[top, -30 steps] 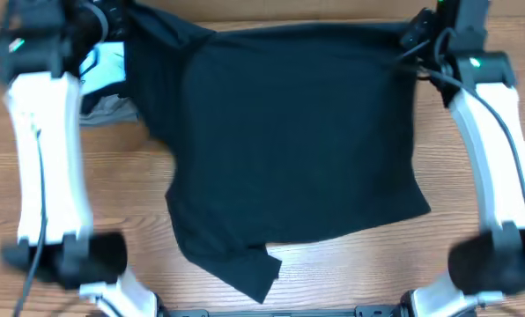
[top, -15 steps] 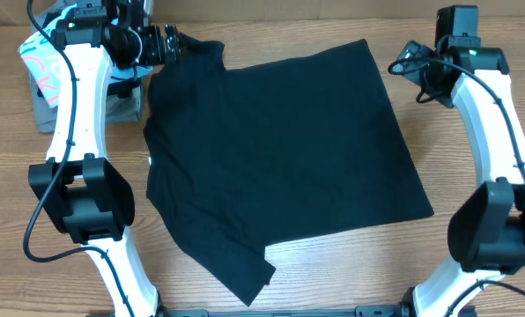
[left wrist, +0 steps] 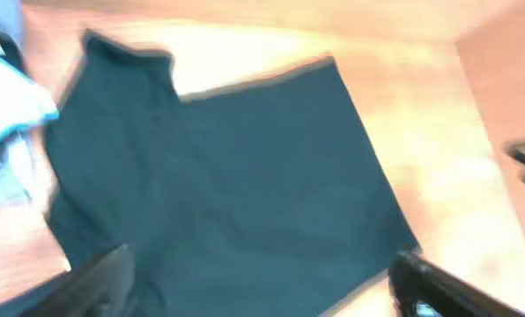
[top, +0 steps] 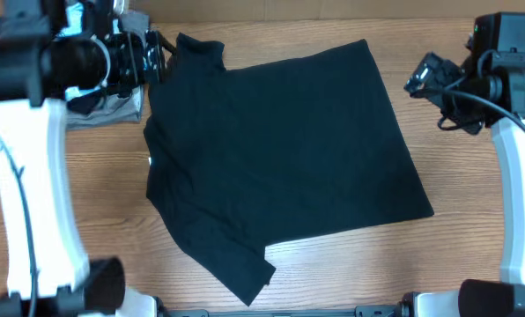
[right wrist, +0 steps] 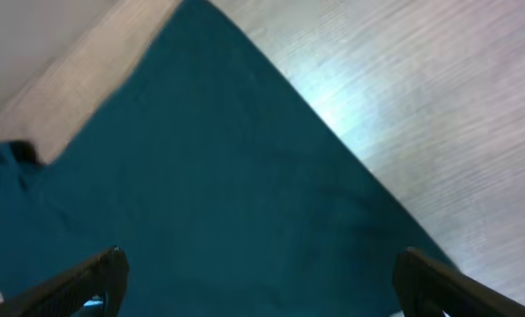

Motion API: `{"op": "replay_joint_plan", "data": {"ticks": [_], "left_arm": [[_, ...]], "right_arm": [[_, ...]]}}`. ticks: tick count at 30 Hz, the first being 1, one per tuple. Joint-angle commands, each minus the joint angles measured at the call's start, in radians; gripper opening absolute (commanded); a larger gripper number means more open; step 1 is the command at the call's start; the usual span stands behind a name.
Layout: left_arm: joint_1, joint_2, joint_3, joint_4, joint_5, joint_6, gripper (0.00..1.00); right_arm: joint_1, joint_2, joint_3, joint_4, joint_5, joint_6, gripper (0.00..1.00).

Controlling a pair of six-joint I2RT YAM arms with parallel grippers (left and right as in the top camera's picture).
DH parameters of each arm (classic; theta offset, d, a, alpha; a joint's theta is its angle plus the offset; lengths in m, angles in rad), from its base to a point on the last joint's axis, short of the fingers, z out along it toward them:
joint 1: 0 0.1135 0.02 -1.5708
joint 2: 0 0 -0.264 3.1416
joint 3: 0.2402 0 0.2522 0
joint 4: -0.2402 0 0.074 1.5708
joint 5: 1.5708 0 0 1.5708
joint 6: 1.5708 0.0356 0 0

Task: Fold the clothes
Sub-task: 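Move the left gripper to the shirt's bottom-left corner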

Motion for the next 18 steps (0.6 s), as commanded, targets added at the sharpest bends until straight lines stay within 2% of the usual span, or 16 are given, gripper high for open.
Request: {"op": "replay_joint_plan", "data": {"ticks": [1, 2, 3, 7, 14, 18], "left_arm": [[-0.003, -0.014, -0.003, -0.192, 0.001, 0.026, 0.89], [-0.011, -0.014, -0.003, -0.256, -0.026, 0.026, 0.9], [-0.022, -0.016, -0.017, -0.257, -0.034, 0.026, 0.86], [-0.139, -0.044, -0.135, -0.256, -0.055, -0.013, 0.86], [-0.364, -0.061, -0.273, -0.257, -0.24, -0.174, 0.81], [-0.508, -0.135, -0.349, -0.257, -0.348, -0.303, 0.86]], "right_arm": [[0.001, 0.005, -0.002, -0.037, -0.002, -0.002, 1.0], [0.001, 0.005, -0.006, -0.037, -0.002, -0.002, 1.0], [0.001, 0.005, -0.01, -0.036, -0.003, -0.002, 1.0], [0.001, 0.005, -0.011, -0.017, -0.002, -0.002, 1.0], [0.001, 0.005, -0.011, -0.026, 0.022, -0.002, 1.0], [0.001, 0.007, -0.012, -0.022, 0.022, -0.002, 1.0]]}}
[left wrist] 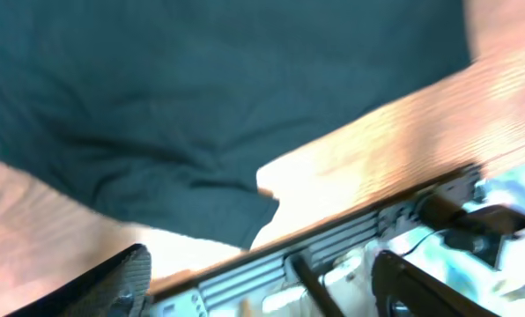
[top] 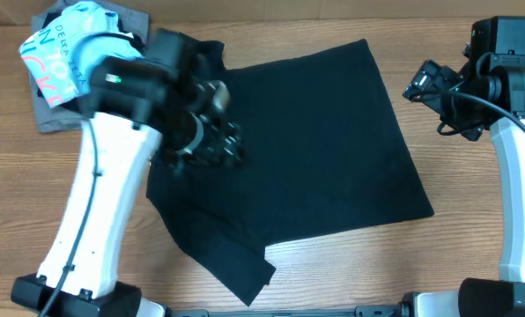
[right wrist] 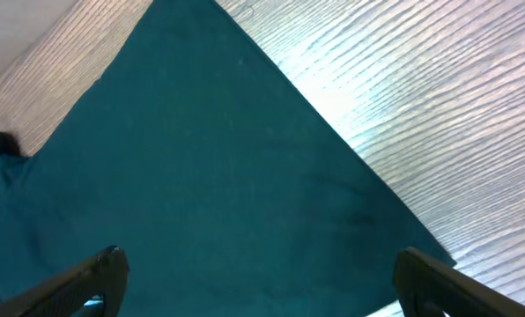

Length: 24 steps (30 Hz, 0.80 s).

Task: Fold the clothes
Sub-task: 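Move the left gripper to the shirt's bottom-left corner, then grasp the bottom-left hem with the left gripper and the right hem corner with the right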

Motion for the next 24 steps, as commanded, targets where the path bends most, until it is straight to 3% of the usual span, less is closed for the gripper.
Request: {"op": "replay_joint_plan", "data": {"ticks": [1, 5, 13, 18, 24], "left_arm": [[-0.114, -0.106, -0.06, -0.003, -0.15, -0.173, 0.88], [-0.253, -0.209, -0.189, 0.0, -0.231, -0.331, 0.95], [-0.458, -0.302, -0.629, 0.159, -0.236, -0.651, 0.94], [-0.481, -0.298, -0.884, 0.385, -0.112, -0.695, 0.92], [-0.479, -0.298, -1.097, 0.515, -0.138, -0.875, 0.88]], "right_arm": [[0.001, 0.004, -0.006, 0.006, 0.018, -0.003, 1.0], [0.001, 0.014, -0.005, 0.011, 0.035, -0.003, 1.0], [0.001, 0.083, -0.006, 0.025, 0.038, -0.002, 1.0], [-0.008, 0.132, -0.006, 0.045, 0.038, -0.002, 1.0], [-0.017, 0.154, -0.006, 0.053, 0.039, -0.002, 1.0]]}}
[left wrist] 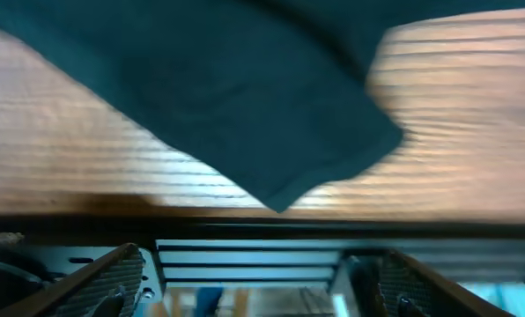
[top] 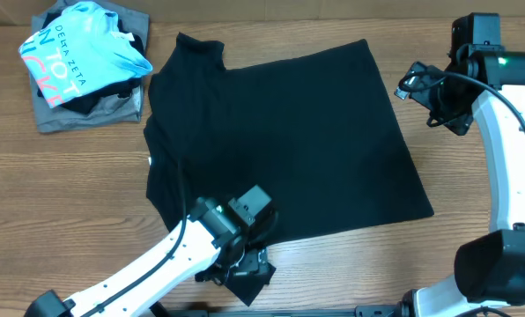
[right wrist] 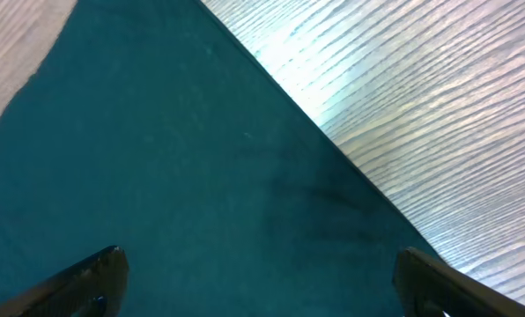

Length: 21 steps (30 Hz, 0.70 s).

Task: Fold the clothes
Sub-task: 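Grasp the bottom-left hem with the left gripper and the right hem corner with the right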

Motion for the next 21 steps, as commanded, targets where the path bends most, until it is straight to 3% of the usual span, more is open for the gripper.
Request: {"op": "replay_joint_plan", "data": {"ticks": [1, 10, 21], "left_arm": [[-0.005, -0.003, -0.088, 0.01, -0.01, -0.17, 0.88], [0.0, -0.003, -0.28, 0.255, 0.023, -0.21, 0.88], [0.05, 0.047, -0.286, 0.288, -0.054, -0.198, 0.89]], "right_arm": [[-0.013, 0.0, 0.0, 0.01, 0.014, -0.002, 1.0], [-0.019, 0.01, 0.0, 0.027, 0.013, -0.002, 1.0], [-0.019, 0.013, 0.0, 0.004, 0.013, -0.002, 1.0]]}}
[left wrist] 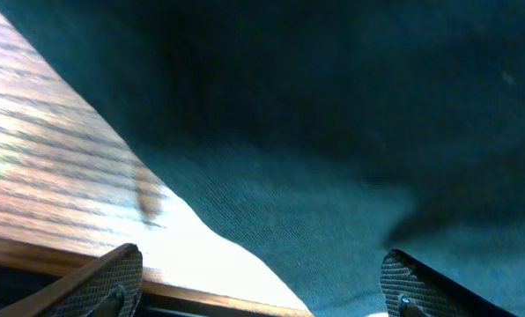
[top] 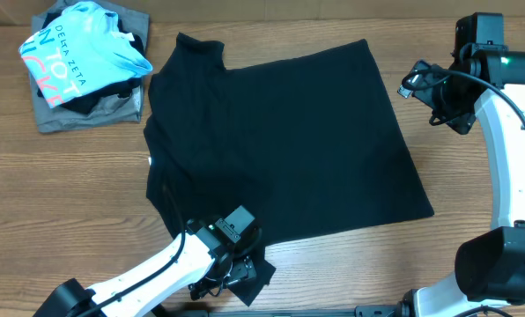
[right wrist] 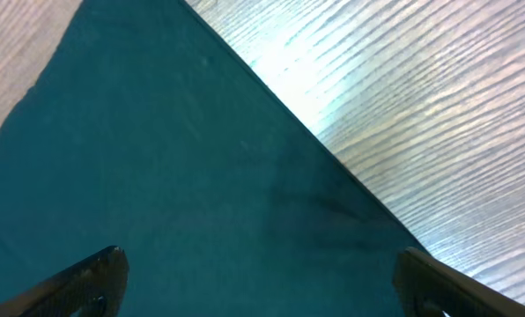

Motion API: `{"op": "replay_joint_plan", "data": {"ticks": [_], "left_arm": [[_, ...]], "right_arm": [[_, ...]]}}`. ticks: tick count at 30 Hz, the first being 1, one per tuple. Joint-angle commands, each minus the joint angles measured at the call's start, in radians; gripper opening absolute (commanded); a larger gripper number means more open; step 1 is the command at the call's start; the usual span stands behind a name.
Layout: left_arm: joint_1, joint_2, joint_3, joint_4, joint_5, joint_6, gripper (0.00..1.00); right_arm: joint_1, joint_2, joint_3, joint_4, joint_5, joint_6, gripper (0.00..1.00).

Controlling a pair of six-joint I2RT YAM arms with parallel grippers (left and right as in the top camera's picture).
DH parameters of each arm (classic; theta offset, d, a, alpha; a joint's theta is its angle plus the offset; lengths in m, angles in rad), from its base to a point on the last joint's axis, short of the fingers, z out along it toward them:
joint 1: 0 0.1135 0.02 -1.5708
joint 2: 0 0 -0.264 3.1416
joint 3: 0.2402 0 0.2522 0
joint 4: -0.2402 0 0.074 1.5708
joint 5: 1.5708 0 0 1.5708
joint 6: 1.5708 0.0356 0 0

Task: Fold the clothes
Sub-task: 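Grasp the bottom-left hem with the left gripper and the right hem corner with the right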

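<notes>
A dark teal-black shirt (top: 280, 150) lies spread flat on the wooden table, one sleeve pointing to the near edge. My left gripper (top: 236, 264) is low over that near sleeve (left wrist: 333, 220), open, its fingers (left wrist: 104, 282) straddling the cloth edge with nothing gripped. My right gripper (top: 421, 84) hovers open above the shirt's far right corner (right wrist: 201, 176), beside the bare wood.
A pile of folded clothes (top: 82, 62) with a light blue printed shirt on top sits at the far left corner. The table's near edge (left wrist: 86, 273) runs just under the left gripper. Bare wood (top: 474, 176) lies right of the shirt.
My left gripper has dropped closer to the near sleeve, so the cloth now fills its view. The right gripper has barely shifted. The shirt lies as before.
My left gripper was first at the far left by the clothes pile. Then it was over the shirt's left middle, then down at the near sleeve by the table edge, where it now sits low. The right gripper stayed open over the far right corner.
</notes>
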Motion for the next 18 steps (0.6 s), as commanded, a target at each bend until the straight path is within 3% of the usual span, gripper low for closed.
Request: {"op": "replay_joint_plan", "data": {"ticks": [1, 4, 7, 10, 14, 16, 18], "left_arm": [[0.01, 0.042, -0.013, 0.008, -0.029, -0.006, 0.89], [0.01, 0.082, -0.017, 0.039, -0.009, 0.036, 0.91], [0.022, 0.124, -0.017, 0.071, 0.018, 0.077, 0.86], [0.045, 0.151, -0.017, 0.083, 0.03, 0.109, 0.64], [0.057, 0.159, -0.017, 0.083, 0.04, 0.127, 0.23], [0.057, 0.159, -0.017, 0.08, 0.04, 0.127, 0.15], [0.057, 0.159, -0.017, 0.079, 0.04, 0.127, 0.1]], "right_arm": [[-0.004, 0.012, -0.002, -0.009, 0.012, -0.003, 1.0], [-0.004, 0.02, -0.02, -0.016, 0.013, -0.003, 1.0], [-0.004, 0.036, -0.036, -0.018, 0.013, -0.003, 1.0], [-0.004, 0.049, -0.049, -0.018, 0.013, -0.002, 1.0], [-0.005, 0.05, -0.078, -0.019, 0.013, 0.005, 1.0], [-0.007, 0.05, -0.1, -0.018, 0.014, 0.01, 0.99], [-0.008, 0.05, -0.129, -0.015, 0.016, 0.032, 0.92]]}}
